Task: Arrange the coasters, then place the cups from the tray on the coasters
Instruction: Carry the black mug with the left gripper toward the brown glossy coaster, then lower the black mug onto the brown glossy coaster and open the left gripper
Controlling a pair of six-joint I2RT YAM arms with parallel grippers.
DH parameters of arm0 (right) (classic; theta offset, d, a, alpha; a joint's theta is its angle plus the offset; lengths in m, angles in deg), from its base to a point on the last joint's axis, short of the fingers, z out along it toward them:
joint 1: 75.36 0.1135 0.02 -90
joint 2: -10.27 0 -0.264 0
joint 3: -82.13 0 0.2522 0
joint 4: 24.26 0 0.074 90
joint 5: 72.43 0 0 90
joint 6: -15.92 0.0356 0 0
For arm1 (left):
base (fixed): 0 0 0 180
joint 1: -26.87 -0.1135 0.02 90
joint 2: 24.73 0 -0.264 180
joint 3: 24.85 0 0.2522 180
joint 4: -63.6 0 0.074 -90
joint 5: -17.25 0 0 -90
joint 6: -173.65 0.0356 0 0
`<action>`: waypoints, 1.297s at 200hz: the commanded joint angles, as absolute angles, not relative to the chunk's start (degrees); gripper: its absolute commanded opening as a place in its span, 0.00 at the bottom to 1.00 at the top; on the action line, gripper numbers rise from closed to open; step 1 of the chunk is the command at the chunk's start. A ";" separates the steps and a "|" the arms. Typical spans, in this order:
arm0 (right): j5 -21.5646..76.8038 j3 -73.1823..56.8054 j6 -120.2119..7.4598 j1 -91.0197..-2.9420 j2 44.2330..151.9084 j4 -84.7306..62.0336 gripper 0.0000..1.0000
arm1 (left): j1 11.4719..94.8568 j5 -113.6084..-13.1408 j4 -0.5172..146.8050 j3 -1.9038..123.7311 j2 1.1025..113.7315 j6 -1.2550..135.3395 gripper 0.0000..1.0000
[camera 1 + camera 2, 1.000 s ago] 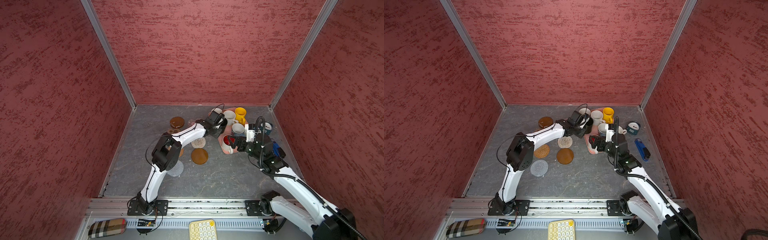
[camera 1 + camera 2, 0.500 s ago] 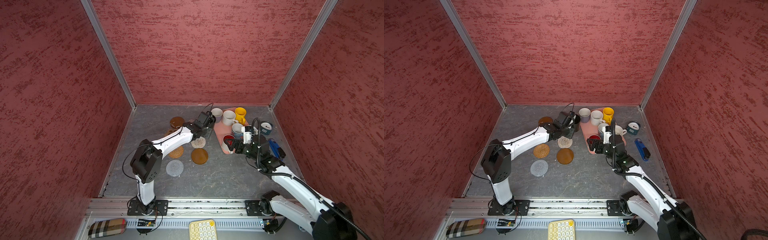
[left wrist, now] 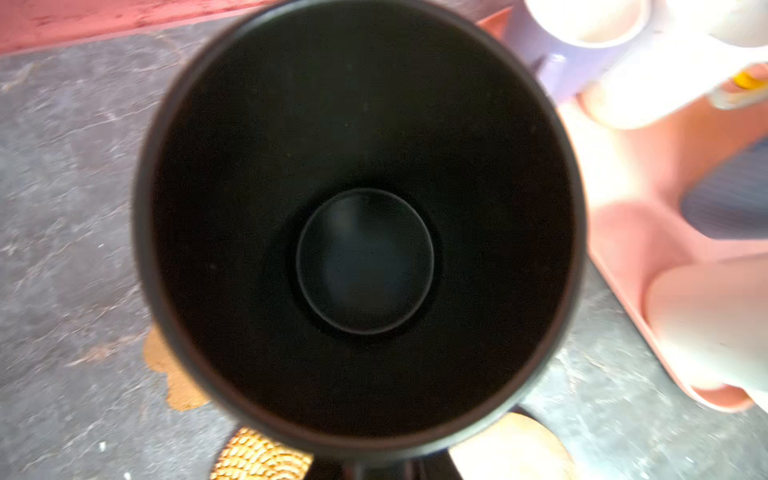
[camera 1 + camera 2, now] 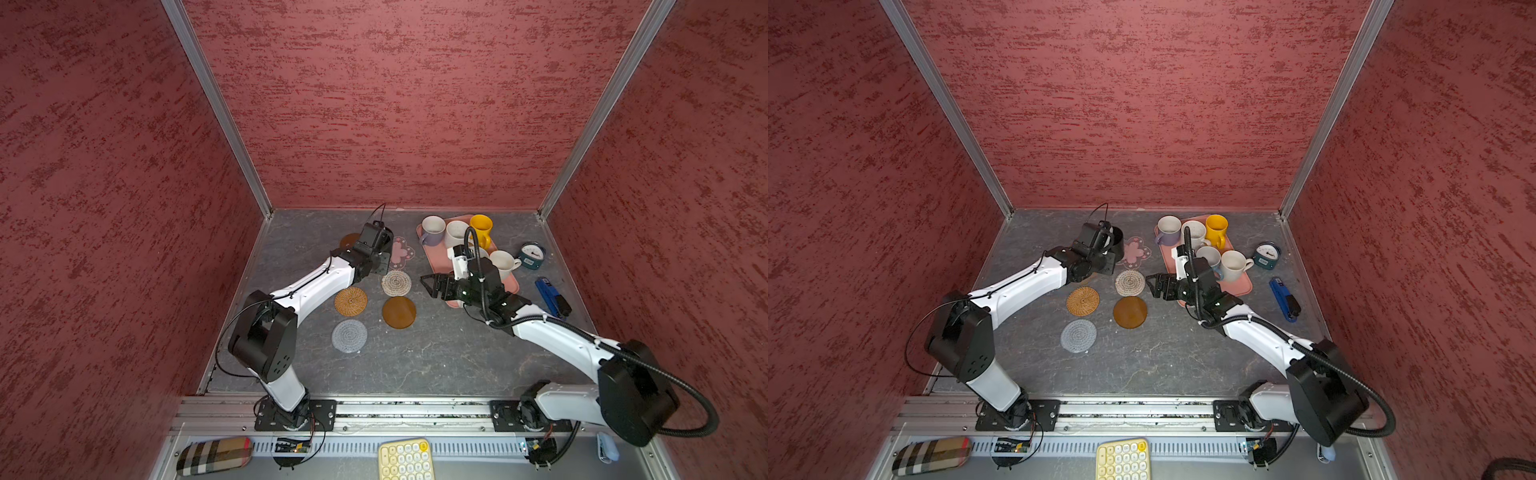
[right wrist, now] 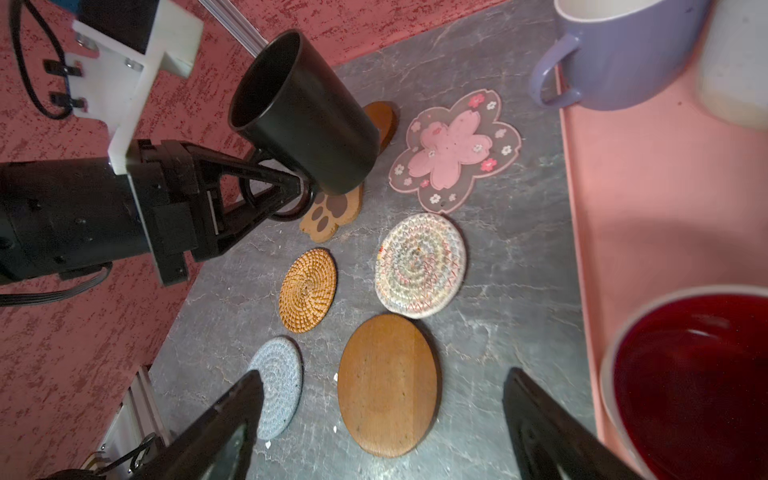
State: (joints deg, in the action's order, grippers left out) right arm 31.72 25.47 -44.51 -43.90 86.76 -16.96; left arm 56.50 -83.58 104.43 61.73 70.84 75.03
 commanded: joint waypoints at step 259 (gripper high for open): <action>37.20 2.98 -51.04 -43.02 108.49 -16.91 0.93 | 44.32 -84.54 90.07 72.46 87.62 71.10 0.00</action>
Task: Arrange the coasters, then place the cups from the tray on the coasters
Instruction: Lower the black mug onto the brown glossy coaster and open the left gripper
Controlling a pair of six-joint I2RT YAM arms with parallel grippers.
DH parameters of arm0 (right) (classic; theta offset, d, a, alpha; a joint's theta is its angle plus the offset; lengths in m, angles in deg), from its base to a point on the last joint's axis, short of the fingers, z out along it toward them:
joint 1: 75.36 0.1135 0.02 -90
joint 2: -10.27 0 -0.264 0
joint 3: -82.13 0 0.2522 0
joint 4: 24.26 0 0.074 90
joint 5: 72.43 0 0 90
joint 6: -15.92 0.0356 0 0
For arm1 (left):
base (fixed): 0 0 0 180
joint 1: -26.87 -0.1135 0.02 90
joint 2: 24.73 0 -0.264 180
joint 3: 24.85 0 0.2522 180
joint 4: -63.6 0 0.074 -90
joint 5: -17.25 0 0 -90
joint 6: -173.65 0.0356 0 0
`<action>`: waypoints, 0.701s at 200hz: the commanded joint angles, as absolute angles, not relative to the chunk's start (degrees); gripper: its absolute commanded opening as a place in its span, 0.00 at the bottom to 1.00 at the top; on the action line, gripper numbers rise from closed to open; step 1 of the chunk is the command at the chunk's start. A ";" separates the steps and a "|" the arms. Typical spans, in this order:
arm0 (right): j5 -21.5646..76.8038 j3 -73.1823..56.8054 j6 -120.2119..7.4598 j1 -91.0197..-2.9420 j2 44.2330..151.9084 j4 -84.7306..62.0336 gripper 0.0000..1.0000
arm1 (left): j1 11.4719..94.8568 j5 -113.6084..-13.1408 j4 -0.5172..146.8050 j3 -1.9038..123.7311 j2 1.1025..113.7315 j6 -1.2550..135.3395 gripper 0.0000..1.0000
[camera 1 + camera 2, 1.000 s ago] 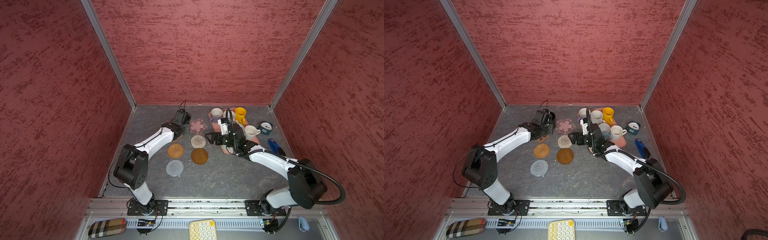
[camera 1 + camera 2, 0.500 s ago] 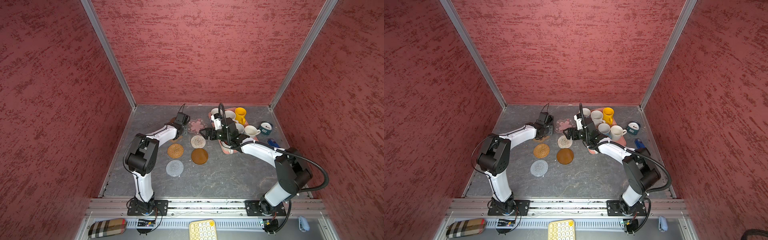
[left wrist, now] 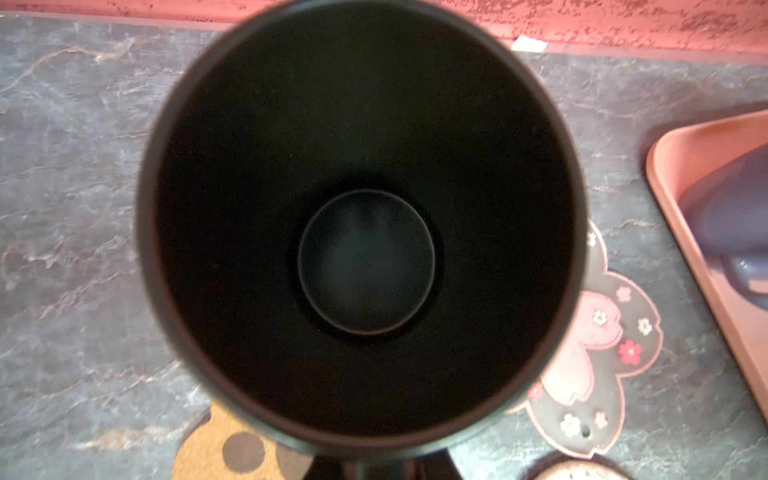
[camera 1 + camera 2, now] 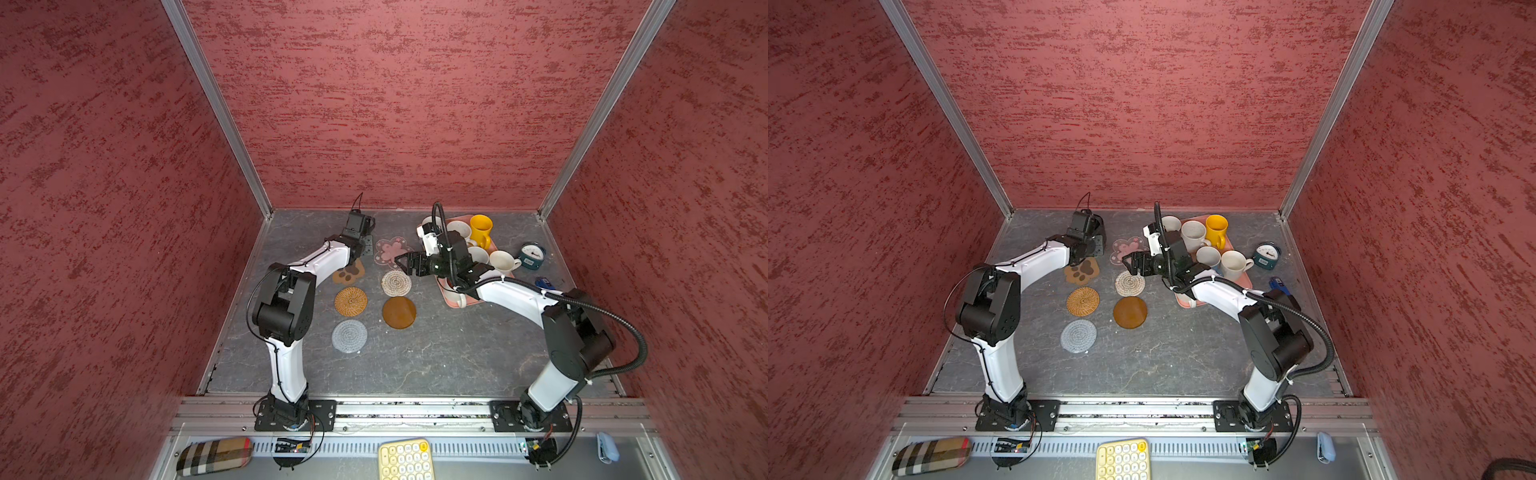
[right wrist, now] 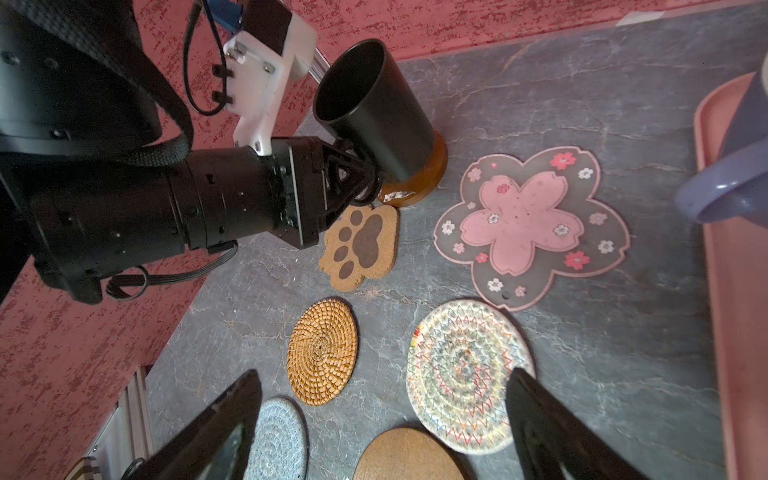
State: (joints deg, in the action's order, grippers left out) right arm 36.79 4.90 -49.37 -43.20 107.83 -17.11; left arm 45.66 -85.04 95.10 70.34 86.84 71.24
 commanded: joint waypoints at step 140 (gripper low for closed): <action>36.90 2.51 -51.66 -43.18 109.75 -15.73 0.93 | 43.66 -85.48 89.01 73.44 90.45 71.70 0.00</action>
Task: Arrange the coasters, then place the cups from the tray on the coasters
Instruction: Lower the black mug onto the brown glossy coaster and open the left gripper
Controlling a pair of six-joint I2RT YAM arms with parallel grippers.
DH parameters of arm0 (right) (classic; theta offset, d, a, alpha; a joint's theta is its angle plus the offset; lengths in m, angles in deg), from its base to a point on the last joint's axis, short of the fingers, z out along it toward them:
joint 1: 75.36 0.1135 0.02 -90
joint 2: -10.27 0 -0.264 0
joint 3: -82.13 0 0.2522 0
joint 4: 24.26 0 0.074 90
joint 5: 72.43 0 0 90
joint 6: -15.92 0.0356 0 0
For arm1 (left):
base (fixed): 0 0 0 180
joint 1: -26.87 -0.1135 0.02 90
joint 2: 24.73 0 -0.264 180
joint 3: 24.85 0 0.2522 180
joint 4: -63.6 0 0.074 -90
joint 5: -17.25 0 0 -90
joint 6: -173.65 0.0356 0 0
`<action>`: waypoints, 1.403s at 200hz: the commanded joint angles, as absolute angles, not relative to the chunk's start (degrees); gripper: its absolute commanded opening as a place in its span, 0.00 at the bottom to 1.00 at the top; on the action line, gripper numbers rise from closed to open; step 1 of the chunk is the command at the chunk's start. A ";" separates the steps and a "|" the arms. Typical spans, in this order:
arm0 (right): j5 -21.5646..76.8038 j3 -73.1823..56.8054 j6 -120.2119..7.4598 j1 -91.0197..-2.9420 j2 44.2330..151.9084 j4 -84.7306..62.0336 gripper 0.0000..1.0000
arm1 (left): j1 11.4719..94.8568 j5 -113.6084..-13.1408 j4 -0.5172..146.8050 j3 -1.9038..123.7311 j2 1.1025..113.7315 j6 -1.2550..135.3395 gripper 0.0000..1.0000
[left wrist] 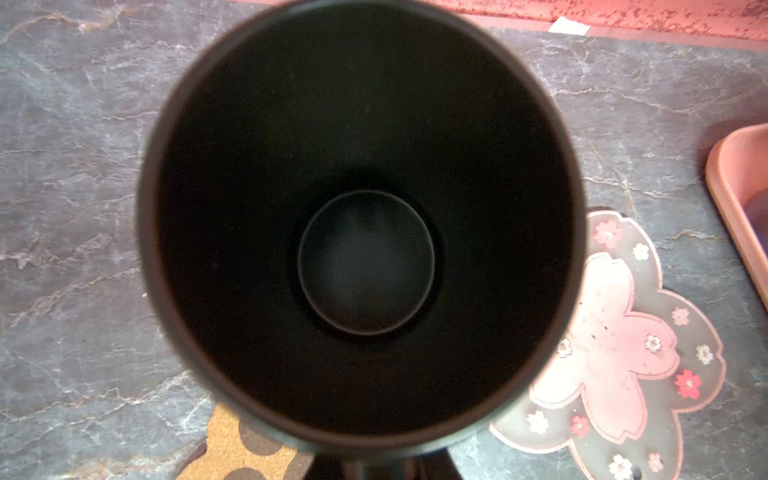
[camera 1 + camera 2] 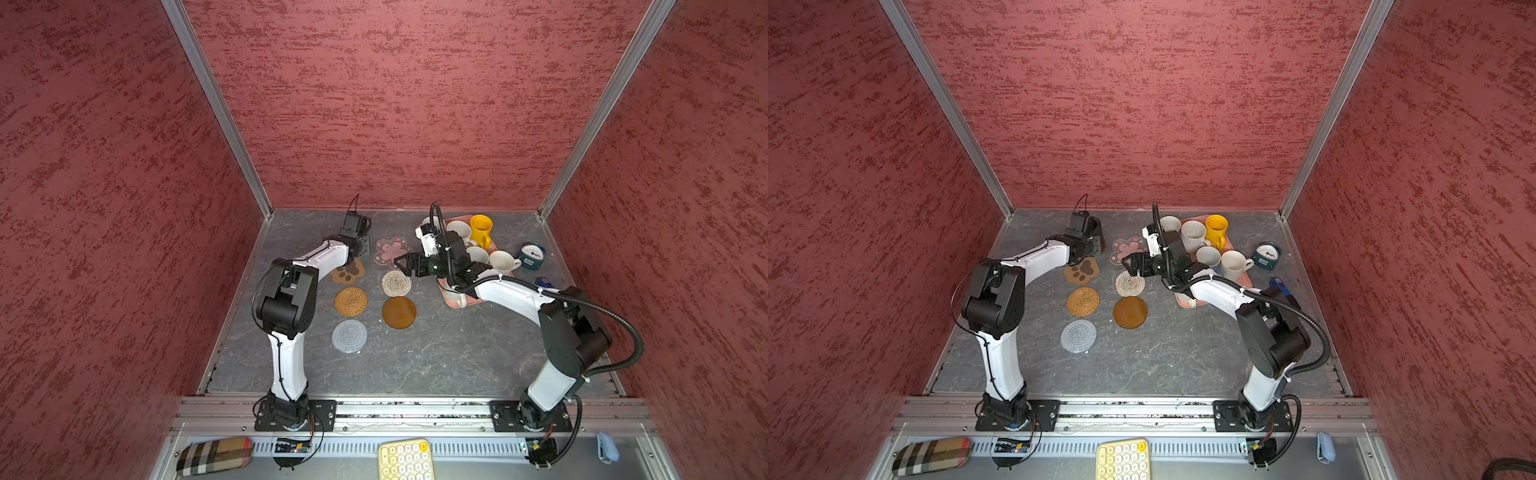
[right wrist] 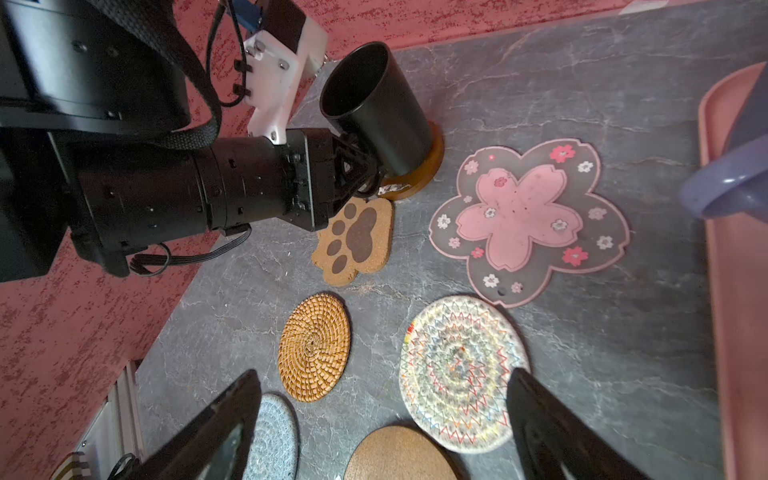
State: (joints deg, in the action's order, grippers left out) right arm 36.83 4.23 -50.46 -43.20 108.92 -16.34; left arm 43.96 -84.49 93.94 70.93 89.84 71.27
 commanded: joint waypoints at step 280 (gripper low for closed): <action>35.43 5.13 -52.41 -43.20 105.42 -14.33 0.93 | 44.26 -87.49 88.65 71.56 88.33 72.64 0.72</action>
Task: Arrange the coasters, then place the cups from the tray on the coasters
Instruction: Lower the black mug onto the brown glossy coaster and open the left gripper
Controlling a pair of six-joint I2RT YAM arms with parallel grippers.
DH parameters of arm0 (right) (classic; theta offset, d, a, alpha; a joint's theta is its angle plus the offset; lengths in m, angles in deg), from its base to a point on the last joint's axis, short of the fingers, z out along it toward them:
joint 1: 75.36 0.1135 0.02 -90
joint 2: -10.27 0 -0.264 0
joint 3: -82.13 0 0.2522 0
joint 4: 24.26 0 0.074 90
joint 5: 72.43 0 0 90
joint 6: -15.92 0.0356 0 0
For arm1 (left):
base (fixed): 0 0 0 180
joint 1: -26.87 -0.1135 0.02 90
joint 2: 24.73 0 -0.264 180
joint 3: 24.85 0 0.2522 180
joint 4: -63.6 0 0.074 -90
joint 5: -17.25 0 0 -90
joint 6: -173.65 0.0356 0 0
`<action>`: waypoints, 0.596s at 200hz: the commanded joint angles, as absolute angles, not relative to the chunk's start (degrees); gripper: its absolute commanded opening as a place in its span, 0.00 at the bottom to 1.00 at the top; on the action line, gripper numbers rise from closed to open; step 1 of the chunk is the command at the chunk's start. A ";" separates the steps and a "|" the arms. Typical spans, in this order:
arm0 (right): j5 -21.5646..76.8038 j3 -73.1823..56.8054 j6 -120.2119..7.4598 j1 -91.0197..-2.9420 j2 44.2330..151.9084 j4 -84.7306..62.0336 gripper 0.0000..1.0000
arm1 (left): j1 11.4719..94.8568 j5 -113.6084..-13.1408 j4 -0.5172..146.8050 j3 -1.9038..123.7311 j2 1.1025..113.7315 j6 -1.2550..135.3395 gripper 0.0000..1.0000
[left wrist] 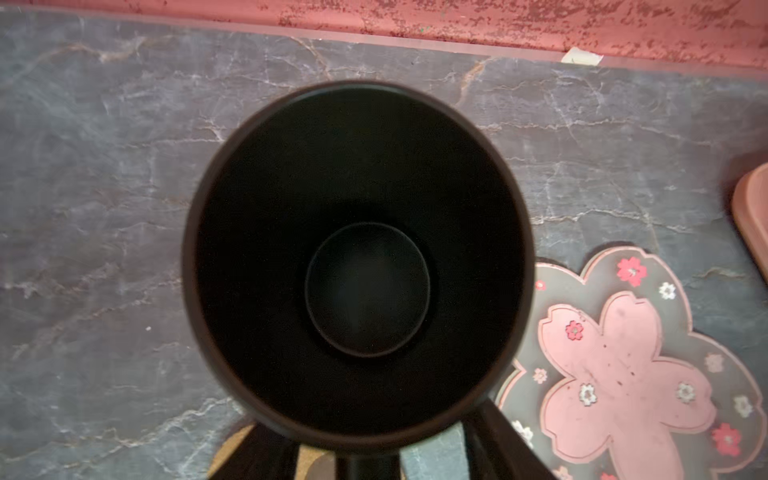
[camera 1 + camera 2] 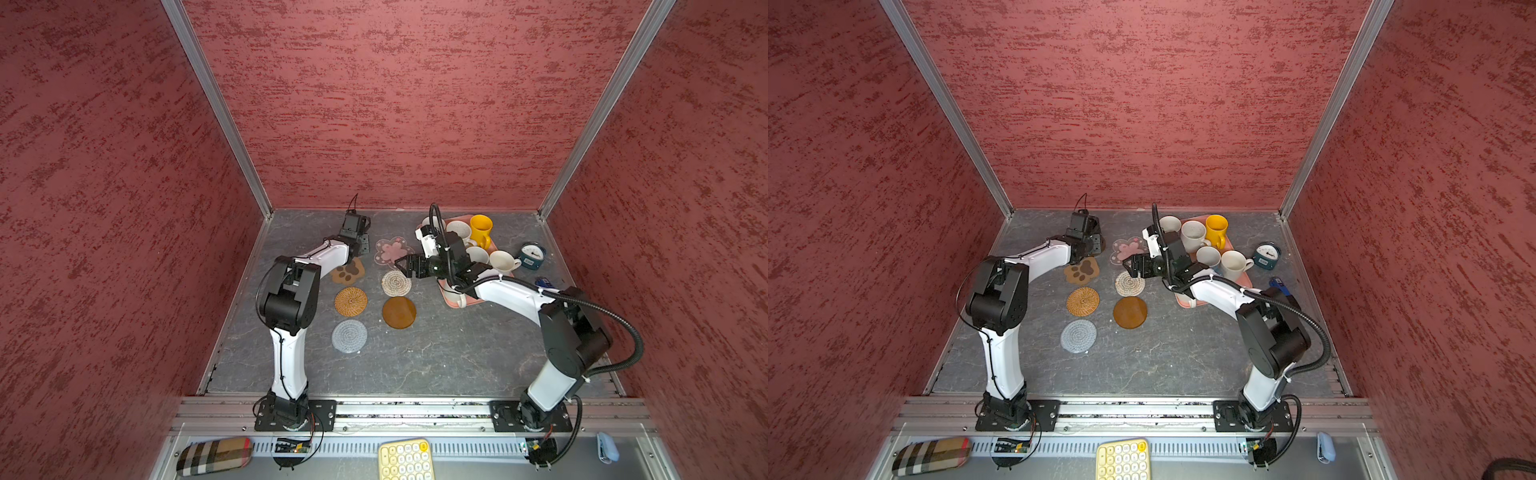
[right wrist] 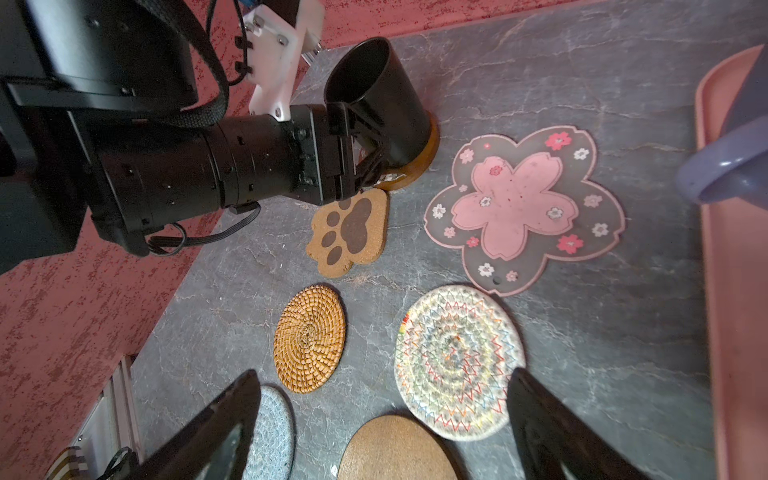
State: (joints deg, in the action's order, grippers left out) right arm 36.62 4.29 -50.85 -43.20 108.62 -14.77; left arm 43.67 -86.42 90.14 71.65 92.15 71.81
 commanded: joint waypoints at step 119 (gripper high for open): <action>29.44 10.84 -50.00 -43.17 88.69 -6.25 0.92 | 47.91 -92.29 92.75 61.46 67.25 72.15 1.00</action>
